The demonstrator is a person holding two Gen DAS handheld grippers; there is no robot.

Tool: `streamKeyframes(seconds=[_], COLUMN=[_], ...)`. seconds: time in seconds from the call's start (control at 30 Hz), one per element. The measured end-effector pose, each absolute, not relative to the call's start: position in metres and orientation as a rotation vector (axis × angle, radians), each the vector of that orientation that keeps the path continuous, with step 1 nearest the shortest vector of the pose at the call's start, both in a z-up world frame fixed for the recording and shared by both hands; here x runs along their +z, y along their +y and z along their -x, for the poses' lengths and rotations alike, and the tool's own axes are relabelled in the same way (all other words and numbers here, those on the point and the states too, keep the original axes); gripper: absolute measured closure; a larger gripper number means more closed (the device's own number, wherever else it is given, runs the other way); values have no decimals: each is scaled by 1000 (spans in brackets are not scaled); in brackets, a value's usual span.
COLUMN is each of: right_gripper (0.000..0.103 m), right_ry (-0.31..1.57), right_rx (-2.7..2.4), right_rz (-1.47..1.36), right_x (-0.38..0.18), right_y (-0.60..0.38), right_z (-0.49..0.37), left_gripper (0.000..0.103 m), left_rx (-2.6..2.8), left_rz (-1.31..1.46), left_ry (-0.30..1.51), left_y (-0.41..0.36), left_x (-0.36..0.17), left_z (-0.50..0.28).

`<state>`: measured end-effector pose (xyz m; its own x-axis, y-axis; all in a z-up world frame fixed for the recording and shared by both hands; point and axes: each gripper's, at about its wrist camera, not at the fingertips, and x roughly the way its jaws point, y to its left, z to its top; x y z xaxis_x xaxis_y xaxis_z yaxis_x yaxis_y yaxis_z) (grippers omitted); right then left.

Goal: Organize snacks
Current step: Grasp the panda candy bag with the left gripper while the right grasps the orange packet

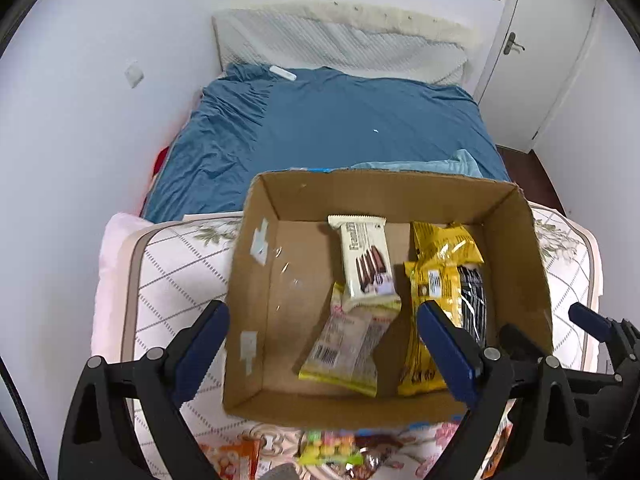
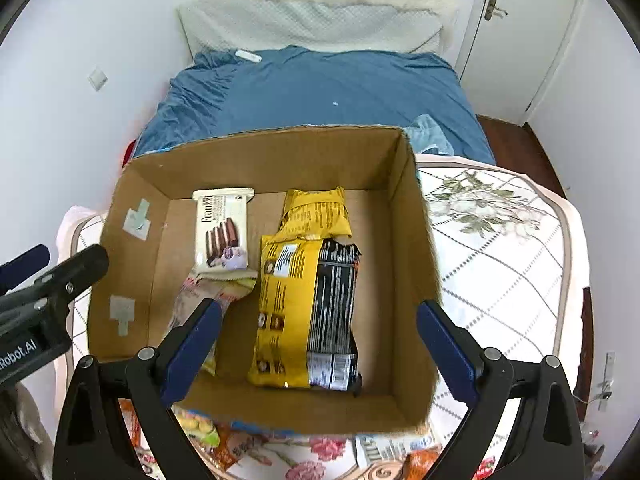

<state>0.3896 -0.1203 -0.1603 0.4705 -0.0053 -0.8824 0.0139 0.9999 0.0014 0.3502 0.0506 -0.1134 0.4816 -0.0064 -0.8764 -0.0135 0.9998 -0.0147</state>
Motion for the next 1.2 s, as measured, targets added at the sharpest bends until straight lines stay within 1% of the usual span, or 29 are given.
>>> streamKeyframes(seconds=[0.4,0.63,0.77,0.9,1.03,1.13,1.2], right_gripper=[3,3,3,3,3,3,3], right_ry=[1010,1066,1136,1237,1319,1358,1387], right_rx=[7,15,-40,-110,-177,-203,-232], right_rz=[-29,-145,-263,-386,-472,-500,-488], right_x=[-128,-133,-158,-202,-254,-283,-301], right_y=[-117,-147,-188,-230,-254,-258,-255], right_z=[-312,-261,-224,-198,-194,-198,-203], left_gripper=[7,7,7,7,7,7,7], left_rx=[18,54,71,88,122,139,164], left_rz=[25,14,53,75,104,148,157], left_ry=[1012,1011,1083,1175,1276,1341,1356], left_y=[53,58,68,76,86,100,111], left_x=[-80,-73,-96,-135,-181,-207,-213], left_z=[-279,-224,-191,-165,-147,-135,-130])
